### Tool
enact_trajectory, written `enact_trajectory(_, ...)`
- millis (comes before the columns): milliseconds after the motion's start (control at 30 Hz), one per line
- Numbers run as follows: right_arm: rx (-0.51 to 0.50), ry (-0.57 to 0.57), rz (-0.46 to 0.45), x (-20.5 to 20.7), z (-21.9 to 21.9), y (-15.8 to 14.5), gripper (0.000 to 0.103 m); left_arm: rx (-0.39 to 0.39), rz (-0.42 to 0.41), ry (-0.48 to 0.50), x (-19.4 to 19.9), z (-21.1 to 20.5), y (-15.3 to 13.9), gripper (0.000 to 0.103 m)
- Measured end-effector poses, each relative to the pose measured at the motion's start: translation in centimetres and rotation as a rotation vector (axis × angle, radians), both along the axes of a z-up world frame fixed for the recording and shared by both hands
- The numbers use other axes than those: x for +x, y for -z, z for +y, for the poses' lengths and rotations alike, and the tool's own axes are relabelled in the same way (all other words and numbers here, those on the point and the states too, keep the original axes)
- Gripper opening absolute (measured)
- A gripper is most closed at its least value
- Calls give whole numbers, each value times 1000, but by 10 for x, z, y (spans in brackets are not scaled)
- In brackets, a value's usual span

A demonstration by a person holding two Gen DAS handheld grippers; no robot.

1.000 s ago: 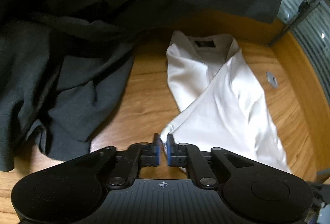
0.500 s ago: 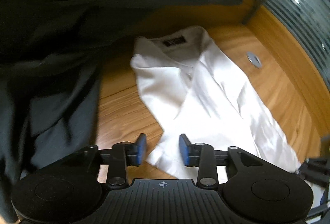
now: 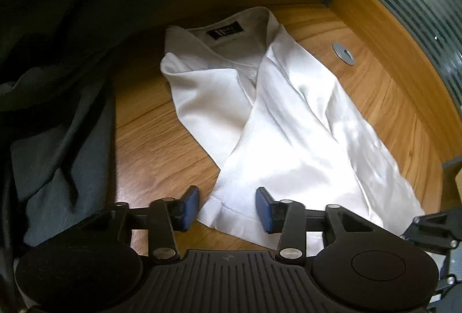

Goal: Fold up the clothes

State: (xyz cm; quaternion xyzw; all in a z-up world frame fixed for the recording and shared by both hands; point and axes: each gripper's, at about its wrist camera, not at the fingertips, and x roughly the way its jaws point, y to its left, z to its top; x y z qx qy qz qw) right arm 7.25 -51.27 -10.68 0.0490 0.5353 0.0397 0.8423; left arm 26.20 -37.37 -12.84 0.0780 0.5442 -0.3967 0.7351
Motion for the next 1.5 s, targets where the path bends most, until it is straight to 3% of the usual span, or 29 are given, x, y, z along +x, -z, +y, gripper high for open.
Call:
enact_trajectory(33,4,11,1,0,-1,1,7,3,10,-1,0,0,1,5)
enact_trajectory(133,43,43,-7,-1,-5,-3,0,-14,12,-11,-1,4,-6,5)
enact_trajectory(333,128,123,-41,-9,-25,-18,0,-75,35,-34,2,-1,-42,4)
enact_trajectory(533,212,207,-75,-19,-46,-33,0,-104,71,-46,14,-34,-76,4)
enact_trajectory(767,169,221,-95,-22,-57,-34,3,-93,117,-56,17,-83,-88,4)
enact_trajectory(867,84,153,-105,-18,-45,-32,7,-70,113,-40,14,-99,-86,4)
enact_trajectory(933,18,92,-112,-14,-33,-31,25,-61,112,-36,12,-104,-84,4)
enact_trajectory(1000,-45,20,-125,-10,-20,-30,33,-48,110,-39,11,-106,-81,4)
enact_trajectory(1233,-201,-221,-147,12,20,-13,32,-9,102,-71,11,-103,-75,5)
enact_trajectory(1367,-244,-266,-115,19,30,3,30,12,99,-96,14,-96,-72,5)
enact_trajectory(1467,-241,-249,-102,18,30,10,20,15,98,-115,17,-90,-71,5)
enact_trajectory(1500,-237,-238,-106,18,29,10,11,15,98,-122,18,-89,-71,5)
